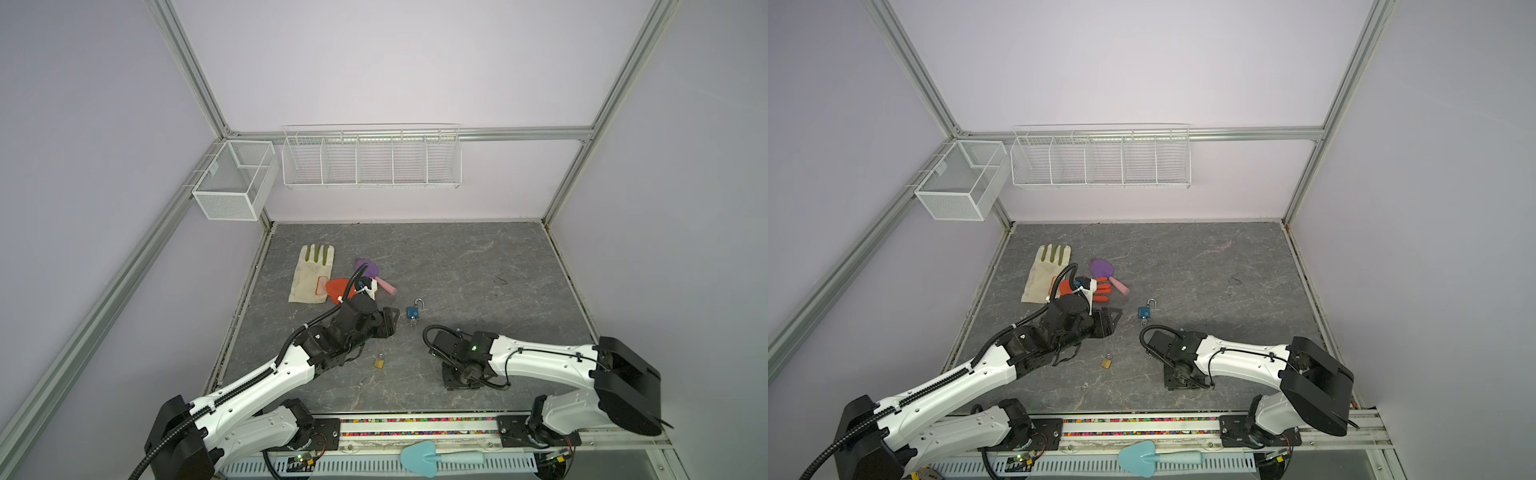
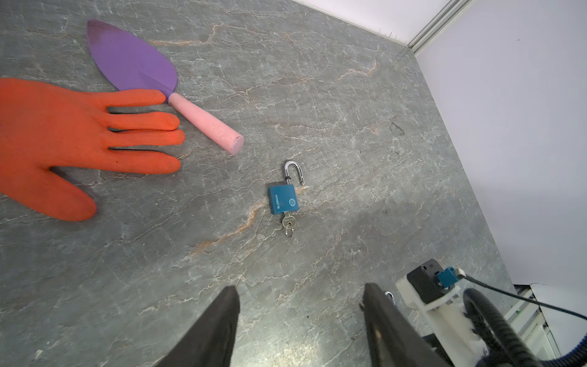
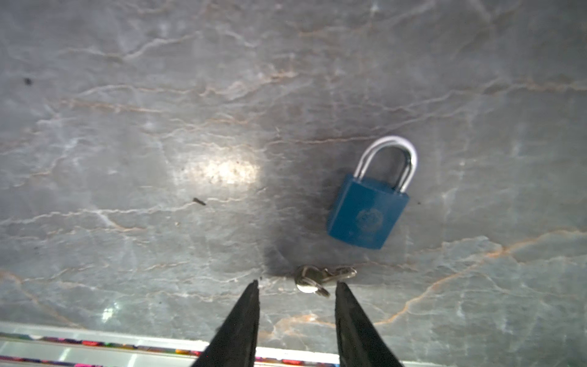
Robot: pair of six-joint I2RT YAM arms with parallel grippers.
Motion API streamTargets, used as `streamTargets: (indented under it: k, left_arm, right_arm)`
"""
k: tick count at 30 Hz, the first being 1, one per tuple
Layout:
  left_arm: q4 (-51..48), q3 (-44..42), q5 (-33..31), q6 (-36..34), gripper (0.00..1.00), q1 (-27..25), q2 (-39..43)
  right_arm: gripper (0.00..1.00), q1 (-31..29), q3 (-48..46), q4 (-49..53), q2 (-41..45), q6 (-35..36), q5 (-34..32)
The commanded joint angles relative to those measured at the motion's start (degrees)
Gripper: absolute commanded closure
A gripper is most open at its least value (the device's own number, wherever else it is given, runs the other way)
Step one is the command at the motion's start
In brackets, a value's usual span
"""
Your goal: Unlock with the key
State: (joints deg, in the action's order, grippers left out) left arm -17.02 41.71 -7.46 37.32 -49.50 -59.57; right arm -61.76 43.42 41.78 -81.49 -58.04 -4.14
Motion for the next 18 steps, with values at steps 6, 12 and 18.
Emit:
streamTargets:
  k: [6,12,18]
  left_arm:
    - [-0.58,0.18,0.06,0.66,0.38,0.28,0.35]
    - [0.14,0.19,0.43,1.07,0.38,0.25,-0.26]
    - [0.42,0.37,0.66,1.14,0.38,0.28,-0.75]
  right_arm:
    - [0.61,0.68,-2.23,-2.42,1.49,4.48,2.04]
    - [0.64,0.36,-2.31,-2.27,2.5,4.69,2.44]
    - [0.68,-0.23,-1.54,-2.32,1.42,5.11,2.38]
